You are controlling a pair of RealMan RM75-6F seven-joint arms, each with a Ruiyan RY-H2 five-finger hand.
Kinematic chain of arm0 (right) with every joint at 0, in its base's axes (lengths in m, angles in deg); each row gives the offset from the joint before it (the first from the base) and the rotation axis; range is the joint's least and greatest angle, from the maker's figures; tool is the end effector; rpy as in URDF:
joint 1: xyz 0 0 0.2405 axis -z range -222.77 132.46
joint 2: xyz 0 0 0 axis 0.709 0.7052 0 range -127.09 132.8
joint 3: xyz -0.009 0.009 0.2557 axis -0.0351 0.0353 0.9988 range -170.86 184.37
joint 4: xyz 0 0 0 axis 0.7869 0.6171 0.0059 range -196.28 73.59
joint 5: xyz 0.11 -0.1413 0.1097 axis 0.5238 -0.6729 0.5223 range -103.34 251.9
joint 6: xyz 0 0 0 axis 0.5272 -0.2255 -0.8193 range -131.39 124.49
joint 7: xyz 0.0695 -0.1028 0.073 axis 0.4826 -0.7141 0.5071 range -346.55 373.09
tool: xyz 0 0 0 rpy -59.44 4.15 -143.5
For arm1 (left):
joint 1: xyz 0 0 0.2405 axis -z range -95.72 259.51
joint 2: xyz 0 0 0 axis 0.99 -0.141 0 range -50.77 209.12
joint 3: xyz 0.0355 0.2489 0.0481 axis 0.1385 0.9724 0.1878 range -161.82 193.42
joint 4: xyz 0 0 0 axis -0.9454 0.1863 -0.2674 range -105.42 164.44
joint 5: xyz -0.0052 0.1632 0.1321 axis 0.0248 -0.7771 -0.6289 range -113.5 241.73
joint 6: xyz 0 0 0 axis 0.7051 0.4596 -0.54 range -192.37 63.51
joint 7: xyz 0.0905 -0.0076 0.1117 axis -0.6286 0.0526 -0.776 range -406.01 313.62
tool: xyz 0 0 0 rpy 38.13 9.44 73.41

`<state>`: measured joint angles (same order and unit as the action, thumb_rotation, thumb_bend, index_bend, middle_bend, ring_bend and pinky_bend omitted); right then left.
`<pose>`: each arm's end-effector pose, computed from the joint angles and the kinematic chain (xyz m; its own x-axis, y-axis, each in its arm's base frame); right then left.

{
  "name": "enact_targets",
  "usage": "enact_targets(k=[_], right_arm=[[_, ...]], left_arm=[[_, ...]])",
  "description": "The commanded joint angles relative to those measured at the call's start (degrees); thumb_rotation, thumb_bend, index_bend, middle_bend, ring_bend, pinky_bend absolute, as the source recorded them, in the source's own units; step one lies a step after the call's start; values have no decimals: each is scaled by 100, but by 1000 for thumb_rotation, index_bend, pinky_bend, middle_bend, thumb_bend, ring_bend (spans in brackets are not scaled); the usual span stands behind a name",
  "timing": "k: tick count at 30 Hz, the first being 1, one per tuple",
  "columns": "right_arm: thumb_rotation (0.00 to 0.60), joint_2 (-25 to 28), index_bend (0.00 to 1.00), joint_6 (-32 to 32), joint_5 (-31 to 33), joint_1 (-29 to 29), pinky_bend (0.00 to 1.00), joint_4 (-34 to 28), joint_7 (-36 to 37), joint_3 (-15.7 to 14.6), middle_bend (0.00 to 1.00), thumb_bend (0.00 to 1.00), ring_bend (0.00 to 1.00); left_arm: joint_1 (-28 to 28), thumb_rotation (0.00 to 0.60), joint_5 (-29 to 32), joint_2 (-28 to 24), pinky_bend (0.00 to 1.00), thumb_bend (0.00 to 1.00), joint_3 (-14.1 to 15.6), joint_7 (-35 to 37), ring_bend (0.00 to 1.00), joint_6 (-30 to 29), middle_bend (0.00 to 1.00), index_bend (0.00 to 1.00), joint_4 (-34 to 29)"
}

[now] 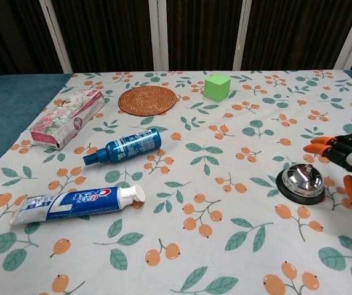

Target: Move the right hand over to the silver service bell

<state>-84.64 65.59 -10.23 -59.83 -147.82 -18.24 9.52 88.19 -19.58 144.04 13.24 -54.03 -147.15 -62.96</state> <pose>-0.2490 -0.2164 -0.0002 0.6343 -0.1607 0.7562 -0.7639 -0.2812 0.5809 -0.3128 0.1874 0.1505 0.5008 0.0410 0.8646 0.8653 0.0008 -0.5012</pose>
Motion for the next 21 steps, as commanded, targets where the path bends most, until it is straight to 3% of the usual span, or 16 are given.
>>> enact_targets(k=[1,13,21], right_arm=[[600,-83,0,-127,110,-39,0,75,-17,-57,0,900,0],[600,-269,0,-248,346,-44,0,209,-455,-260,0,900,0],[600,75,0,316,-26,-188,0,-455,-23,161,0,878,0]], left_arm=[[5,600,1,10,0,33,-5,4,0,-2,0,0,12],[6,600,53,6,0,32,-12,13,0,8,0,0,17],[8,600,75,4,0,32,-16,40,0,17,0,0,24]])
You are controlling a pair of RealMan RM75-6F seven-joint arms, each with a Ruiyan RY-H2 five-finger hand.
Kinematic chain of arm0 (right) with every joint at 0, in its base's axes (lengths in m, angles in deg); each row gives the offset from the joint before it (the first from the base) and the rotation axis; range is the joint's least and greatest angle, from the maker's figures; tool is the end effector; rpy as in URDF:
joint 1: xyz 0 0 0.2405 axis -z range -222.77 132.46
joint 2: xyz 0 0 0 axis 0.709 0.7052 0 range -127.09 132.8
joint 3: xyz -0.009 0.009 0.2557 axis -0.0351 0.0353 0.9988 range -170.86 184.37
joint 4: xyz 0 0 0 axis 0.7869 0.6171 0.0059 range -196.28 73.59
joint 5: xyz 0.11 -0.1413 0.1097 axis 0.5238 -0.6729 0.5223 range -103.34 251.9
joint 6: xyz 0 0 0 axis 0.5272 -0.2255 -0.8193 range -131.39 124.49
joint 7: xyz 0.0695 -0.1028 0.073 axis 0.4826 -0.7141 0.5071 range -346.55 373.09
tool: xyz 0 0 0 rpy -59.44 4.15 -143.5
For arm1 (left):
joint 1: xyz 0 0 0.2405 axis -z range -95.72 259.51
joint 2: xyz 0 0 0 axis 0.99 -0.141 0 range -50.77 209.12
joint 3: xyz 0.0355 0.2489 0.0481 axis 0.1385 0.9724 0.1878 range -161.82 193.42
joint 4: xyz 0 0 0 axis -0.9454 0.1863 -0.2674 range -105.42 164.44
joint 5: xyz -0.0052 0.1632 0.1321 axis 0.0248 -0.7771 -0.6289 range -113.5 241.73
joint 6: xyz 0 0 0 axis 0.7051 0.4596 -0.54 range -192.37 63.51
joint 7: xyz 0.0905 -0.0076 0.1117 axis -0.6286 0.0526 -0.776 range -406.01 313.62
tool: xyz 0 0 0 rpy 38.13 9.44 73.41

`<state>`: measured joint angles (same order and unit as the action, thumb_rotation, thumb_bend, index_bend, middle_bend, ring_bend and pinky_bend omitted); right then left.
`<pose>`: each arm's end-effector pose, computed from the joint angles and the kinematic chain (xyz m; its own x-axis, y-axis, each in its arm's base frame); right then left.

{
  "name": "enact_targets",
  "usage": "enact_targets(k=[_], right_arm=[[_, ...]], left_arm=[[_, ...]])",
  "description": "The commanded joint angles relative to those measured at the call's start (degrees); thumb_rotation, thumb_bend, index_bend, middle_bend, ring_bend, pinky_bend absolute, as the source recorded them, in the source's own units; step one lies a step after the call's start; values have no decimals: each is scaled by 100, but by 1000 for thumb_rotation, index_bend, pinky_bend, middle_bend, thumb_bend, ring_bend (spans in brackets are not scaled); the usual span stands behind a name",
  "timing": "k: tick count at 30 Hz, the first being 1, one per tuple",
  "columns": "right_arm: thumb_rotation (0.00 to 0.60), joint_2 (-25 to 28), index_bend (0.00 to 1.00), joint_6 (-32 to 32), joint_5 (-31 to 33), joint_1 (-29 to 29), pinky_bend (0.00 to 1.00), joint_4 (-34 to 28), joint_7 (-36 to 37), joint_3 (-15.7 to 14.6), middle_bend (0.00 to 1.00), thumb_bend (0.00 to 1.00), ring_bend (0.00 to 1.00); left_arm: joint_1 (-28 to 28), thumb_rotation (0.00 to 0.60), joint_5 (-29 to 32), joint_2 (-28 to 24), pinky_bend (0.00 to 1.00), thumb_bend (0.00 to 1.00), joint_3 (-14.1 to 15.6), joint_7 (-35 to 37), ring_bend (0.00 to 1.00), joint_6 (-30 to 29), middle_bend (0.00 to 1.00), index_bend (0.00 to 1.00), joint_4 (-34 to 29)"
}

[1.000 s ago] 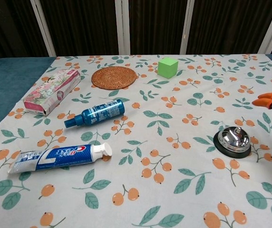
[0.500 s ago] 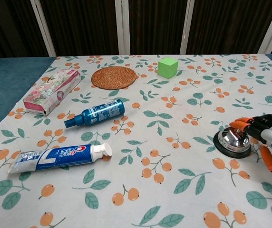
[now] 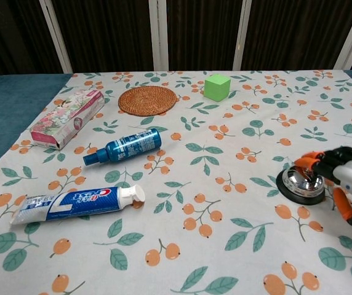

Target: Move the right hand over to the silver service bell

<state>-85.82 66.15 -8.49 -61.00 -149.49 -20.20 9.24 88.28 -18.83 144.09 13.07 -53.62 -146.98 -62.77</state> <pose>-0.2367 -0.2179 -0.0064 0.6211 -0.1608 0.7671 -0.7734 -0.2841 0.5667 -0.3147 0.1885 0.1513 0.4949 0.0416 0.8679 0.8683 0.0128 -0.4958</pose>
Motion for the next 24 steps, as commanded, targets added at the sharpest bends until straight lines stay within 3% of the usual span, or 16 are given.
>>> enact_targets(k=[1,6,8,17,24], right_arm=[[600,268,0,337,-262,-82,0,-385,222,232,0,831,0],[600,872,0,682,-500,-22,0,-827,263,315,0,461,0],[600,1112,0,787,-548,64,0,-954,283,258,0,390,0],[600,1978,0,1404,-934,724,0,-777,1250,-372,0,352,0],[600,2160,0,1767,-1003,973,0,-563,1772,-424,0,350,0]], left_arm=[[-1,600,1,-2,0,32,3,2,0,1,0,0,6],[-2,600,-10,-12,0,33,11,5,0,-2,0,0,-4],[-2,600,-32,-13,0,33,21,7,0,-7,0,0,-1],[-6,600,-193,-32,0,33,107,-39,0,-29,0,0,-19],[-35,600,-247,-33,0,32,133,-54,0,-88,0,0,8]])
